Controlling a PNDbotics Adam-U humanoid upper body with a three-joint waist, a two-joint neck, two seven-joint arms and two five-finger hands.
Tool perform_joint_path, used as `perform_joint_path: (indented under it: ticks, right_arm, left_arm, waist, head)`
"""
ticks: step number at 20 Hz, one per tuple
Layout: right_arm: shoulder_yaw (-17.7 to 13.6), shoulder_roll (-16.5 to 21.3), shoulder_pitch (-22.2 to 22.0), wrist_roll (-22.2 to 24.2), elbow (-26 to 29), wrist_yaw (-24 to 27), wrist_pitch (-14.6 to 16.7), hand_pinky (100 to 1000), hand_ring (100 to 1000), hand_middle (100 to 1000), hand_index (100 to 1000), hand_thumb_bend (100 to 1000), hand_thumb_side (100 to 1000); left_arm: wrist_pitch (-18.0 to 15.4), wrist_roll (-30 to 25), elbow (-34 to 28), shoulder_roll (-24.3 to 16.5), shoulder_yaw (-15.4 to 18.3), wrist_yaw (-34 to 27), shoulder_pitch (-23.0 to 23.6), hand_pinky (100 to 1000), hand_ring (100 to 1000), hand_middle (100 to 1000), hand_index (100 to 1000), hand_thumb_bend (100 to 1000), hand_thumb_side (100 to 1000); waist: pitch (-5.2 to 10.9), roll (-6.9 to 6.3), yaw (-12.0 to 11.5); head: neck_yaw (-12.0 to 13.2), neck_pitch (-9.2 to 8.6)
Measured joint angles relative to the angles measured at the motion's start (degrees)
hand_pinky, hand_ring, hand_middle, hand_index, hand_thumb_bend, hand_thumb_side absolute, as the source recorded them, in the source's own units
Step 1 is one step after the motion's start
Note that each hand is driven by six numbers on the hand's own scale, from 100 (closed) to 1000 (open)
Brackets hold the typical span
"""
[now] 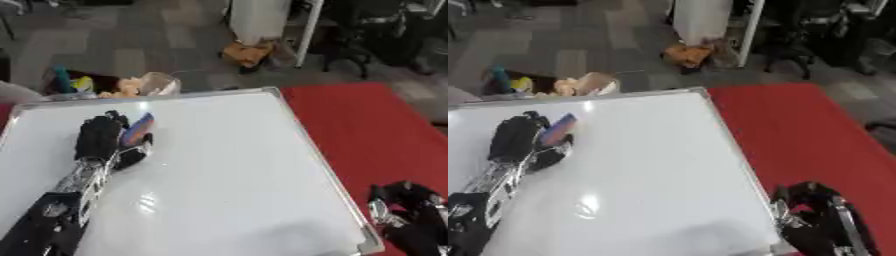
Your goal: Wipe the whiteboard clean with a brush.
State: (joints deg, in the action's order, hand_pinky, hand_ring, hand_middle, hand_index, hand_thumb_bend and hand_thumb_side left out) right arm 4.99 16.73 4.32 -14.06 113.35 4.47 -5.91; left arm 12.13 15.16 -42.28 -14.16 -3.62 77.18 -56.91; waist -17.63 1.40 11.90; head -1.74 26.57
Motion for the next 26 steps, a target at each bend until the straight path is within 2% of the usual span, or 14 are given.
perform_joint_path:
  ticks: [3,6,8,21,24,26]
  right_arm:
    - [0.0,0.0,-0.1,0.0,0.0,0.0,0.0,176,479,360,485,100,101]
    - [0.0,0.0,-0.3,0.0,0.0,0.0,0.0,176,479,360,485,100,102]
    - [0.0,0.0,-0.3,-0.1,0.0,0.0,0.0,176,479,360,485,100,103]
    - [-0.3,0.0,-0.4,-0.4,0.0,0.0,0.1,176,478,359,485,100,105]
    - [-0.4,0.0,-0.4,-0.4,0.0,0.0,0.1,177,478,359,485,100,105]
    - [-0.4,0.0,-0.4,-0.4,0.0,0.0,0.1,176,478,359,485,100,105]
  left_arm:
    - [0.8,0.2,0.0,-0.5,0.4,-0.1,0.3,462,450,538,673,787,635]
    - [1.9,0.5,0.1,-1.8,1.0,-0.6,0.7,455,445,498,662,537,490]
    - [2.7,0.9,0.4,-2.9,1.5,-1.1,1.0,454,445,476,660,479,482]
    - [5.7,2.6,1.4,-7.6,3.2,-5.5,3.0,422,435,446,634,374,422]
    - [5.8,2.8,1.4,-8.1,3.3,-6.5,3.3,400,424,417,589,352,366]
    - [5.7,2.8,1.4,-8.2,3.4,-7.1,3.5,376,407,383,541,266,284]
  waist:
    - [0.01,0.00,-0.3]
    - [0.03,-0.02,-0.6]
    - [0.07,-0.03,-0.7]
    - [0.37,-0.05,-1.3]
    - [0.39,-0.05,-1.3]
    - [0.45,-0.05,-1.3]
  head:
    - [-0.3,0.01]
    - [-0.6,0.02]
    - [-0.8,0.02]
    - [-1.4,0.06]
    - [-1.5,0.06]
    - [-1.5,0.07]
